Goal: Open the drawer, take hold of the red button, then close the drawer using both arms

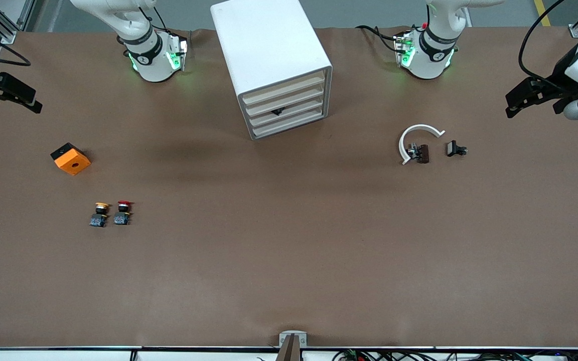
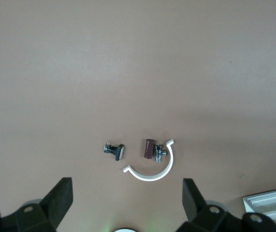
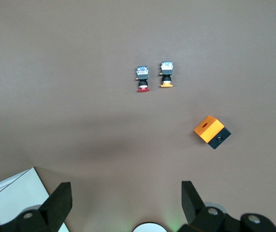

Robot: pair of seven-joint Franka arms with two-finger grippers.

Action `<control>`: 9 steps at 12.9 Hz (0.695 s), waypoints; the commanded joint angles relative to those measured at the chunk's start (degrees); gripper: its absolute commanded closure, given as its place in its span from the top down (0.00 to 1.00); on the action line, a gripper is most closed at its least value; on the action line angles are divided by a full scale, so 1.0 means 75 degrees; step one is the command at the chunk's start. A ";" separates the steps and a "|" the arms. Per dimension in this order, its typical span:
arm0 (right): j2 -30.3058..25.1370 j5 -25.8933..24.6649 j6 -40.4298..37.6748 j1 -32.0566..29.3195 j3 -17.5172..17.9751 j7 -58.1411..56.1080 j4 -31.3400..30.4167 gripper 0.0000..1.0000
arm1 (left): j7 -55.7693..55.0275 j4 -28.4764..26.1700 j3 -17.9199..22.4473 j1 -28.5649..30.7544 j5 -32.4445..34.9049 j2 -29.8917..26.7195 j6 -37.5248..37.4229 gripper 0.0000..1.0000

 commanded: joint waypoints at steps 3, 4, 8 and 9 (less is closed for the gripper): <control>-0.0146 0.0070 0.0159 -0.0027 0.0010 -0.0004 -0.0006 1.00 | 0.0130 -0.0245 -0.0126 0.0053 -0.0097 -0.0347 -0.0172 1.00; -0.0157 0.0058 0.0124 -0.0027 0.0010 -0.0016 0.0052 1.00 | 0.0130 -0.0304 -0.0126 0.0065 -0.0097 -0.0371 -0.0173 1.00; -0.0181 -0.0012 -0.0039 -0.0062 0.0010 -0.0403 0.0100 1.00 | 0.0071 -0.0269 -0.0126 0.0077 -0.0109 -0.0254 -0.0161 1.00; -0.0193 -0.0012 -0.0075 -0.0109 0.0045 -0.0403 0.0100 1.00 | 0.0071 -0.0281 -0.0126 0.0088 -0.0120 -0.0242 -0.0161 1.00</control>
